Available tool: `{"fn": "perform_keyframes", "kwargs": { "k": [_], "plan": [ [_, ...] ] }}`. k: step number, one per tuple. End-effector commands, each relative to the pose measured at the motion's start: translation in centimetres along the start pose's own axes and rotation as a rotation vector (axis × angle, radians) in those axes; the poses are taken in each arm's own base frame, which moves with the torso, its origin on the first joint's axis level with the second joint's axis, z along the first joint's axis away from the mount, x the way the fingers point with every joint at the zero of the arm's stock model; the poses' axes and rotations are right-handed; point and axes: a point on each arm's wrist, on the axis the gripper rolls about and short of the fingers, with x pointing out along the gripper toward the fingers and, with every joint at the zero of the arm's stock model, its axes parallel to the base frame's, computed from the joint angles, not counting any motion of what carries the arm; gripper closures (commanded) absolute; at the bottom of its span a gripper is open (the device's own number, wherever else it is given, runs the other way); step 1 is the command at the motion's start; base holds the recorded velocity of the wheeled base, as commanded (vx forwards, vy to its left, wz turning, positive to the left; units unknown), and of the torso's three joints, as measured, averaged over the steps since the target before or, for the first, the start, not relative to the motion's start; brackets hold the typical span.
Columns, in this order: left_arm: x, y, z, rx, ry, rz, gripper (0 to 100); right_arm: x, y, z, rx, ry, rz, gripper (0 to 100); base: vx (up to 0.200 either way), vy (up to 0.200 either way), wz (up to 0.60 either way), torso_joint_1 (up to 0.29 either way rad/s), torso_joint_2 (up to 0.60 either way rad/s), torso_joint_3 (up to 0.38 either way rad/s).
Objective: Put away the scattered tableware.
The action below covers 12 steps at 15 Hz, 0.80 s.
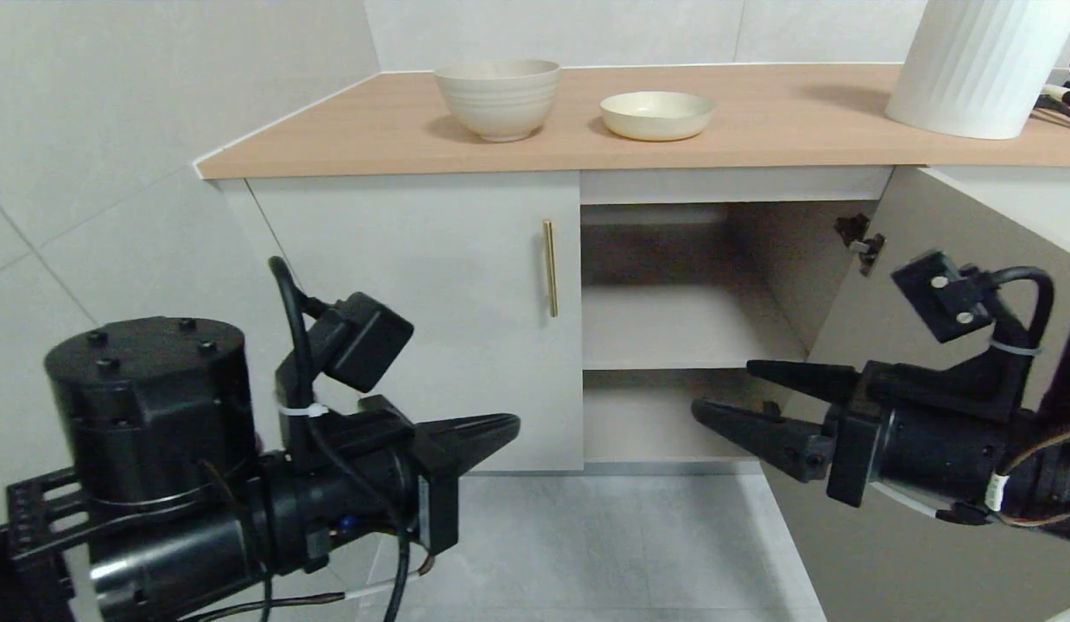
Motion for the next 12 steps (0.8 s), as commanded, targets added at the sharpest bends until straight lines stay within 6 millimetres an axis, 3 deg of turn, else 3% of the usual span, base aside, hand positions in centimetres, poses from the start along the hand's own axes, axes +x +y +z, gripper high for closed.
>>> {"fn": "perform_keyframes", "kwargs": {
  "k": [1, 5, 12],
  "plan": [
    [-5.3, 0.8, 2.1, -0.019, -0.046, 0.084, 100, 0.8, 0.1, 0.1, 0.001, 0.054, -0.011, 0, 0.000, 0.000, 0.00, 0.000, 0.00, 0.000],
    [-7.3, 0.8, 2.7, -0.032, -0.042, 0.119, 100, 1.0, -0.5, 0.1, -0.005, 0.090, -0.229, 0, 0.000, 0.000, 0.00, 0.000, 0.00, 0.000],
    [-8.5, 0.8, 2.2, -0.036, -0.037, 0.133, 100, -0.7, -0.5, 0.2, -0.006, 0.063, -0.293, 0, 0.000, 0.000, 0.00, 0.000, 0.00, 0.000]
  ]
}}
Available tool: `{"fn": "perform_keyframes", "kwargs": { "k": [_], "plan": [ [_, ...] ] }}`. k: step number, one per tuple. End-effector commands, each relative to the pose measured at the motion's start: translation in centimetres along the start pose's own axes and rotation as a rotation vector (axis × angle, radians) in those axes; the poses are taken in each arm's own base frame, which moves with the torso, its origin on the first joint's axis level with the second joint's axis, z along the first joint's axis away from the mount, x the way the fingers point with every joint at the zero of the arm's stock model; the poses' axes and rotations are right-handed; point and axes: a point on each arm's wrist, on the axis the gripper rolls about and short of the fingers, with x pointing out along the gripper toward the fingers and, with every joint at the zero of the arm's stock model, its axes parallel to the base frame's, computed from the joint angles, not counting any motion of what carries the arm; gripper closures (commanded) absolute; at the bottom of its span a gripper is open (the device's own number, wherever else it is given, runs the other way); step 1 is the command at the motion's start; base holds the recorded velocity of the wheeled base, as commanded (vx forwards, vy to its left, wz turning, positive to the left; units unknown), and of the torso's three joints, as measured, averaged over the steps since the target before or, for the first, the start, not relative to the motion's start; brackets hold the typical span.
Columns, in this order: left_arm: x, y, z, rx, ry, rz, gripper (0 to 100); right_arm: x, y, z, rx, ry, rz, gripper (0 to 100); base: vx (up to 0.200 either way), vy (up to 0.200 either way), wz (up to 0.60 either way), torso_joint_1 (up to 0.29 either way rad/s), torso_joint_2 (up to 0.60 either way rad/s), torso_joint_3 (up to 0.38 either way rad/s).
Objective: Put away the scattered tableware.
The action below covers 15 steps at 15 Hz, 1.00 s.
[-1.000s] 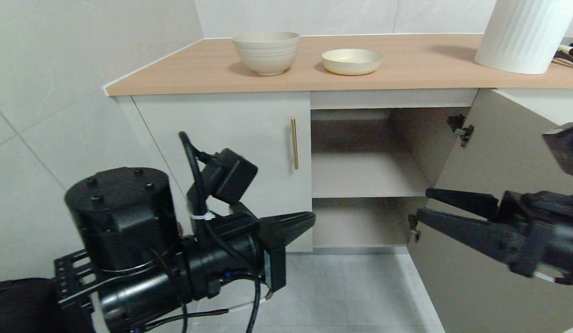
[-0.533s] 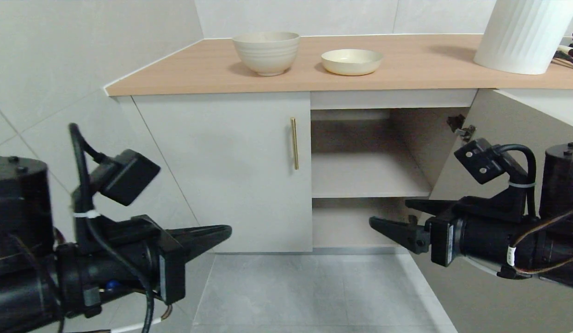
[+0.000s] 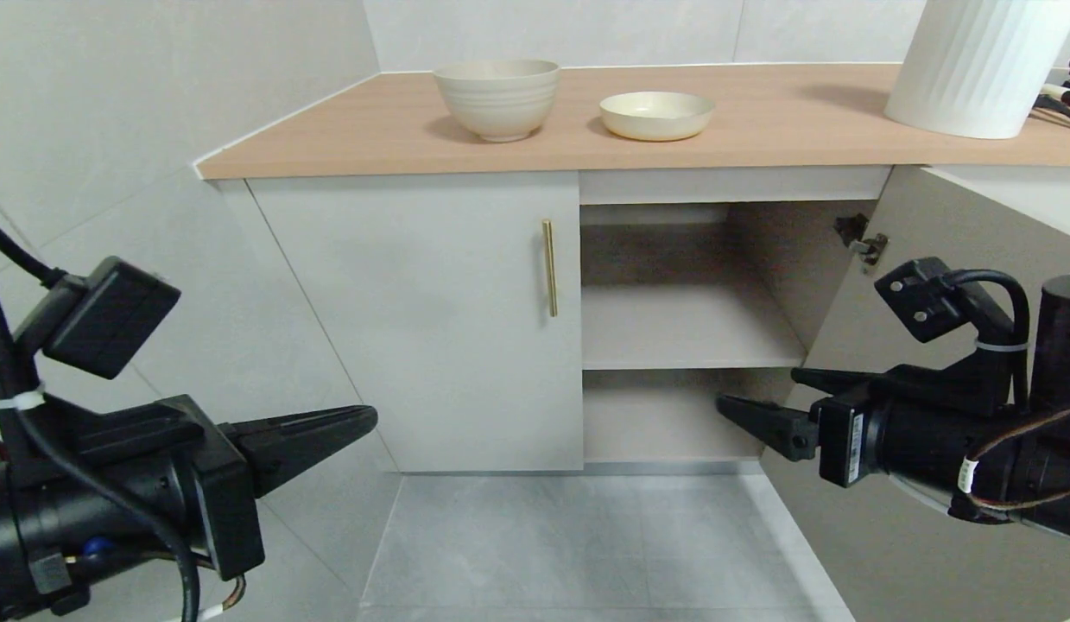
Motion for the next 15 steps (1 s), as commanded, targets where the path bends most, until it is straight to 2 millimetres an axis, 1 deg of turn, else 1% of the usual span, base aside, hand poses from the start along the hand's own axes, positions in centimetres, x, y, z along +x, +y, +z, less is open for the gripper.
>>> {"fn": "perform_keyframes", "kwargs": {
  "k": [1, 4, 5, 6, 7, 10, 11, 14, 15],
  "plan": [
    [-0.6, -0.1, 0.1, 0.003, -0.020, -0.003, 100, -0.3, 0.0, 0.2, 0.001, -0.011, 0.001, 0, 0.000, 0.000, 0.00, 0.000, 0.00, 0.000],
    [-1.3, 0.0, 0.4, 0.003, -0.049, 0.015, 100, -0.4, 0.0, 0.2, 0.001, -0.014, 0.002, 0, 0.000, 0.000, 0.00, 0.000, 0.00, 0.000],
    [-1.5, 0.5, 0.7, -0.003, -0.063, 0.048, 100, -0.4, 0.0, 0.3, 0.001, -0.017, 0.002, 0, 0.000, 0.000, 0.00, 0.000, 0.00, 0.000],
    [-1.5, 0.6, 0.8, -0.005, -0.069, 0.060, 0, -0.4, 0.0, 0.3, 0.002, -0.019, 0.002, 0, 0.000, 0.000, 0.00, 0.000, 0.00, 0.000],
    [-1.9, 1.2, 1.8, -0.020, -0.108, 0.093, 0, -0.4, 0.0, 0.4, 0.002, -0.022, 0.003, 0, 0.000, 0.000, 0.00, 0.000, 0.00, 0.000],
    [-2.5, 1.4, 3.3, -0.054, -0.172, 0.119, 0, -0.3, 0.1, 1.0, 0.004, -0.042, 0.000, 0, 0.000, 0.000, 0.00, 0.000, 0.00, 0.000],
    [-2.7, 1.4, 3.5, -0.052, -0.183, 0.122, 0, -0.1, 0.1, 1.4, 0.004, -0.051, -0.008, 0, 0.000, 0.000, 0.00, 0.000, 0.00, 0.000],
    [-3.0, 1.3, 4.7, -0.044, -0.221, 0.126, 0, 0.4, 0.5, 3.8, 0.007, -0.081, -0.028, 0, 0.000, 0.000, 0.00, 0.000, 0.00, 0.000],
    [-3.0, 1.3, 4.8, -0.044, -0.215, 0.127, 0, 0.3, 0.5, 3.9, 0.007, -0.062, -0.032, 0, 0.000, 0.000, 0.00, 0.000, 0.00, 0.000]
  ]
}}
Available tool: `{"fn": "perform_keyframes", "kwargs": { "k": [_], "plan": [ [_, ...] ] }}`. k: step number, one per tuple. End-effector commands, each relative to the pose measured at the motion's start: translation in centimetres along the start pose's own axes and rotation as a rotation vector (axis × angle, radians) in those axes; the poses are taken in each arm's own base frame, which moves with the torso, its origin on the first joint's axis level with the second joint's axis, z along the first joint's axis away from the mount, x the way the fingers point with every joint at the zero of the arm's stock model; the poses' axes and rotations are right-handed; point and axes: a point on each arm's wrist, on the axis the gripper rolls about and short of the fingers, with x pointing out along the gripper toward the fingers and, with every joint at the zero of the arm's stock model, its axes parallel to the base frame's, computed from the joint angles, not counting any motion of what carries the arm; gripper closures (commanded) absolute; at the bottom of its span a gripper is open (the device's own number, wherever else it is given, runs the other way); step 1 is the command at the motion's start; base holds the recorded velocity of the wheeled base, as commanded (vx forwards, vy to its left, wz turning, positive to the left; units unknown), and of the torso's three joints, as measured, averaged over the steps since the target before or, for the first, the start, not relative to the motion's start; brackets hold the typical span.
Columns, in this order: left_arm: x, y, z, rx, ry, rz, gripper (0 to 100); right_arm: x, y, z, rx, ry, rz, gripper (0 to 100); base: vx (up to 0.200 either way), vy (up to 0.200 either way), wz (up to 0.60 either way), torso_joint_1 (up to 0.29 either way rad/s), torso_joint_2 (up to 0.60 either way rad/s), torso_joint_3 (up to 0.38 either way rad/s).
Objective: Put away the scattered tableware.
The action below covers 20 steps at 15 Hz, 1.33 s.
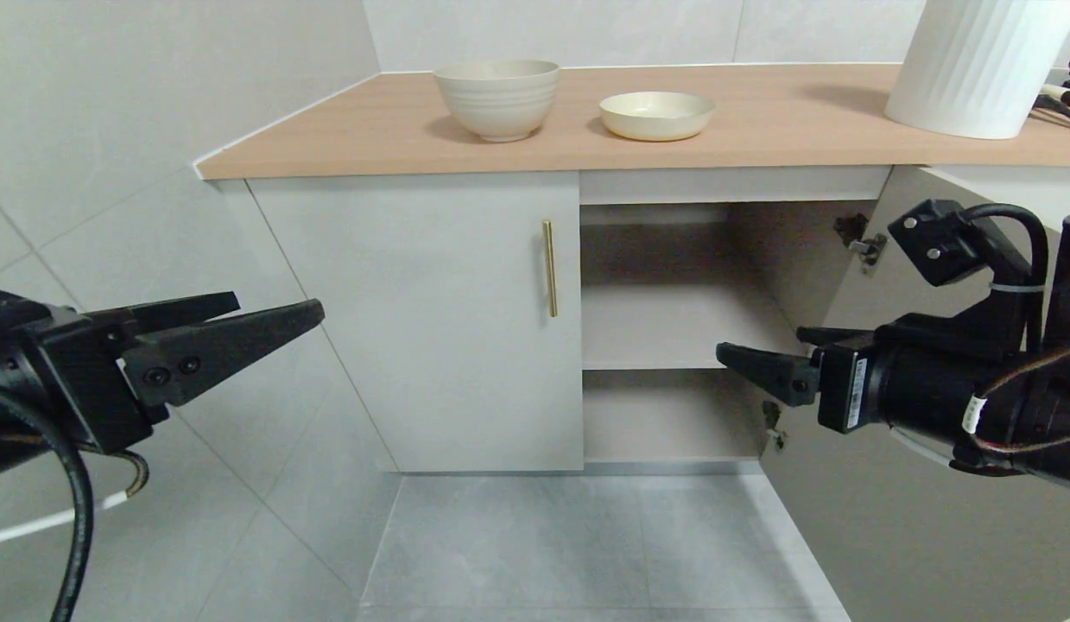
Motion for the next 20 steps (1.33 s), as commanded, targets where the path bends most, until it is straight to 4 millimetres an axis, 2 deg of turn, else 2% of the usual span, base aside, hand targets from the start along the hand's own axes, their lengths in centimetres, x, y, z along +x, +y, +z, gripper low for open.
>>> {"fn": "perform_keyframes", "kwargs": {
  "k": [1, 2, 12, 16, 20],
  "plan": [
    [0.3, 0.0, 0.3, -0.001, 0.004, 0.004, 0, 0.0, 0.2, 0.7, 0.001, -0.006, 0.002, 0, 0.000, 0.000, 0.00, 0.000, 0.00, 0.000],
    [0.5, 0.1, 0.1, -0.003, 0.027, 0.008, 0, 0.0, 0.1, 0.6, 0.001, -0.001, -0.004, 0, 0.000, 0.000, 0.00, 0.000, 0.00, 0.000],
    [0.5, 0.3, 0.1, -0.005, 0.032, 0.017, 0, -0.3, 0.0, 0.7, 0.004, -0.006, -0.009, 0, 0.200, 0.000, 0.00, 0.000, 0.00, 0.005],
    [0.5, 0.3, 0.0, -0.007, 0.034, 0.016, 0, -1.3, -0.1, 0.6, 0.006, -0.022, 0.006, 0, 0.200, 0.000, 0.00, 0.005, 0.01, 0.000],
    [0.3, 0.3, 0.1, -0.006, 0.026, 0.013, 0, -1.4, -0.1, 0.7, 0.009, -0.052, 0.014, 0, 0.000, 0.000, 0.00, 0.000, 0.00, 0.000]
  ]
}}
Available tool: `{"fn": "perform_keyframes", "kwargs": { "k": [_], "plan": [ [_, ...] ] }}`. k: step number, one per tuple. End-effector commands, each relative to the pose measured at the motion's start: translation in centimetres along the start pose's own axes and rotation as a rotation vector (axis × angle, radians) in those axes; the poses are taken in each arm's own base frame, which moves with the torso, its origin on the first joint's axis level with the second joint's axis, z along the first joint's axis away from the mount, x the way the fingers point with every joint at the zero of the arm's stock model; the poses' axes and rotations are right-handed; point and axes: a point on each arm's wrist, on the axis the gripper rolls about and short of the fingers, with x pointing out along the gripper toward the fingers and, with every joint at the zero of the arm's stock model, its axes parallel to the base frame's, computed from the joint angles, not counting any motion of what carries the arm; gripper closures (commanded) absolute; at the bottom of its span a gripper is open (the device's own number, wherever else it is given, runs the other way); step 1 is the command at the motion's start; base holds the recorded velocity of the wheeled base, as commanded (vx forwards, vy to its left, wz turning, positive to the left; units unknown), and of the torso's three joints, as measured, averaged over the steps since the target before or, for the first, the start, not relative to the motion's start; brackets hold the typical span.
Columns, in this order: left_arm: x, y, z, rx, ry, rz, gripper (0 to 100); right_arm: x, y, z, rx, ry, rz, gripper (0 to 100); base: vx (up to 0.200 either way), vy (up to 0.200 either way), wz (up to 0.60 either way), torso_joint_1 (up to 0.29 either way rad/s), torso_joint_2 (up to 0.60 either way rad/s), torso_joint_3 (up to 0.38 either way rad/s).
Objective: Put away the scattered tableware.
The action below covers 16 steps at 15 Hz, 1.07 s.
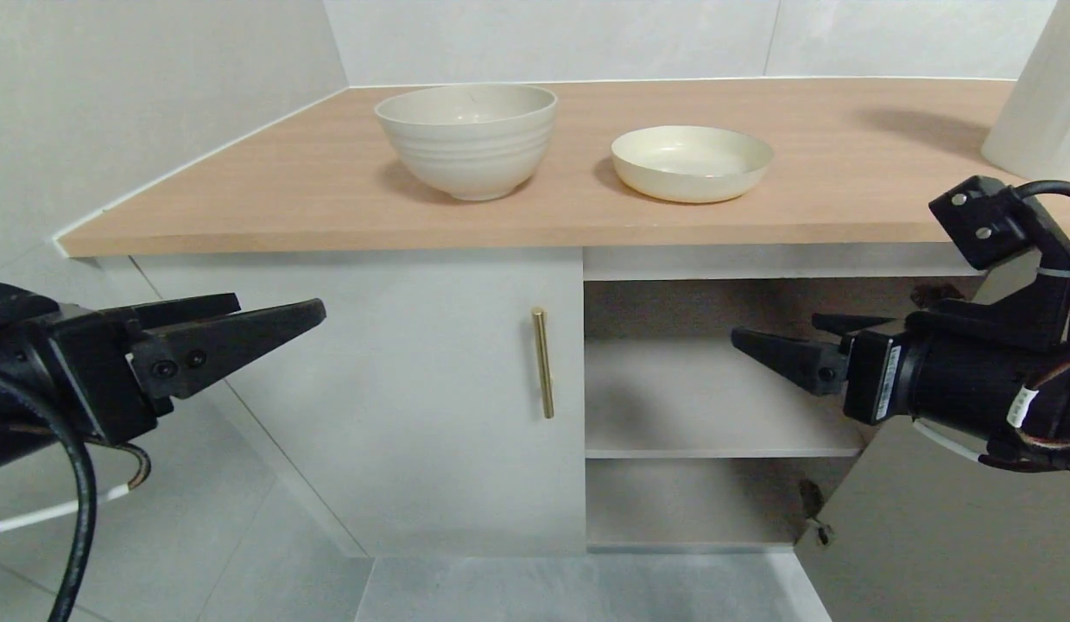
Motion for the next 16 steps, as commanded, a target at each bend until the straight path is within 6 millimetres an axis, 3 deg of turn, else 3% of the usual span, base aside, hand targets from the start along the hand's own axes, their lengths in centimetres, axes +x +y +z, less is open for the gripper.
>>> {"fn": "perform_keyframes", "kwargs": {
  "k": [1, 5, 9, 16],
  "plan": [
    [-0.08, -0.02, 0.07, 0.000, -0.004, 0.000, 0, -0.21, -0.02, 0.02, 0.000, -0.008, 0.001, 0, 0.000, 0.000, 0.00, 0.000, 0.00, 0.000],
    [-0.02, -0.04, -0.06, -0.003, 0.007, -0.021, 0, -0.82, 0.09, -0.06, -0.010, -0.015, 0.013, 0, 0.000, 0.000, 0.00, 0.000, 0.00, 0.000],
    [0.12, -0.01, -0.17, -0.004, 0.015, -0.028, 0, -0.86, 0.01, -0.57, -0.031, 0.004, 0.032, 0, 0.000, 0.000, 0.00, 0.046, -0.23, -0.224],
    [0.56, 0.10, -0.39, -0.007, 0.032, -0.026, 0, -0.82, 0.02, -0.60, -0.033, 0.006, 0.035, 0, 0.000, 0.000, 0.00, 0.171, -0.49, -0.295]
  ]
}}
